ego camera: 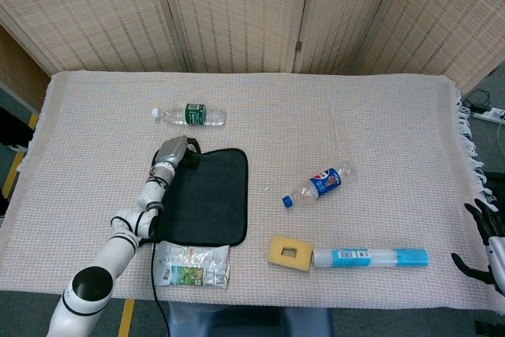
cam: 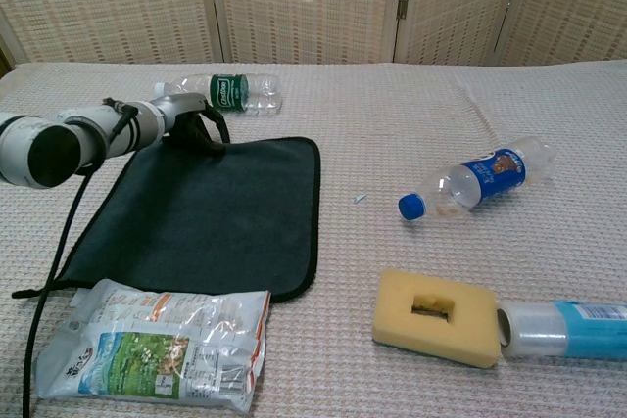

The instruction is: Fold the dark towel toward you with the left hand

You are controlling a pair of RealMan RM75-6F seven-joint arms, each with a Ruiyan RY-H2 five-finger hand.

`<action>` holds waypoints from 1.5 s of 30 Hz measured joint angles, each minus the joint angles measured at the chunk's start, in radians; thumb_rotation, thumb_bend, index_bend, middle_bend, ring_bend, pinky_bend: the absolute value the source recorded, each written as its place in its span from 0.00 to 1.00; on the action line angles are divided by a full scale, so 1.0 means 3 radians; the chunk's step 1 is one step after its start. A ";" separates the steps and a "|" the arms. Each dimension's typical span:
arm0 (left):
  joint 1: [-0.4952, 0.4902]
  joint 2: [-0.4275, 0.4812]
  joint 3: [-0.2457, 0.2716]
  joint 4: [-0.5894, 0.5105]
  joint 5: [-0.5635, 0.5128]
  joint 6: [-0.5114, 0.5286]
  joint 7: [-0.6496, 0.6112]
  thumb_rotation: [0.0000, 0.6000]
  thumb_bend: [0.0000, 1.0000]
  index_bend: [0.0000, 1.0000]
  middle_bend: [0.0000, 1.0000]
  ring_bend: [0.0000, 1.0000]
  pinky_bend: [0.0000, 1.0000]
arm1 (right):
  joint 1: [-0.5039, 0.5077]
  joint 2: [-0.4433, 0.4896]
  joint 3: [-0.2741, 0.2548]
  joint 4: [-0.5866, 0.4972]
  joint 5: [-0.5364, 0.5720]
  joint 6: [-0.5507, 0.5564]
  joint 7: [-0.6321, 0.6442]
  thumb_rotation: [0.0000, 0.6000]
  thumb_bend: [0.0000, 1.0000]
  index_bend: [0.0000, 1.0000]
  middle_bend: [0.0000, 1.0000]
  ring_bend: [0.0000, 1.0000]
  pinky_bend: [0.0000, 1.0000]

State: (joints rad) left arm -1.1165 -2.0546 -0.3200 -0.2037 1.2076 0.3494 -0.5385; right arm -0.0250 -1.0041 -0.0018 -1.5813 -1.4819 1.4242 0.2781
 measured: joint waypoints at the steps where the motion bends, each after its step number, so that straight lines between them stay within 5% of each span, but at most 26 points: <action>1: 0.0005 -0.0016 0.0014 0.0019 0.0021 0.0037 -0.0020 1.00 0.49 0.59 1.00 1.00 1.00 | -0.0001 0.0001 -0.0001 -0.0001 -0.0001 0.0001 0.0003 1.00 0.35 0.00 0.00 0.00 0.00; 18: 0.0180 -0.0066 0.0226 -0.0031 0.0301 0.0805 -0.0195 1.00 0.49 0.66 1.00 1.00 1.00 | -0.0029 0.0004 -0.0013 -0.0027 -0.0082 0.0103 0.0013 1.00 0.35 0.00 0.00 0.00 0.00; 30: 0.0665 0.0005 0.0481 -0.0507 0.0569 0.1895 0.0160 1.00 0.49 0.66 1.00 1.00 1.00 | -0.0091 0.0012 -0.0080 -0.0065 -0.0285 0.0280 -0.0008 1.00 0.35 0.00 0.00 0.00 0.00; 35: 0.0920 0.0124 0.0565 -0.0858 0.0658 0.2376 0.0515 1.00 0.49 0.66 1.00 1.00 1.00 | -0.0104 0.0010 -0.0113 -0.0081 -0.0371 0.0332 -0.0033 1.00 0.35 0.00 0.00 0.00 0.00; 45: 0.1326 0.0495 0.0749 -0.2009 0.0793 0.2795 0.1091 1.00 0.49 0.66 1.00 1.00 1.00 | -0.0133 -0.0009 -0.0168 -0.0105 -0.0536 0.0448 -0.0098 1.00 0.35 0.00 0.00 0.00 0.00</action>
State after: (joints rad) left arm -0.7186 -1.9060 -0.0952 -0.8062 1.4455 1.1878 -0.2111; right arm -0.0649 -1.0068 -0.0523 -1.6128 -1.6426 1.5585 0.2487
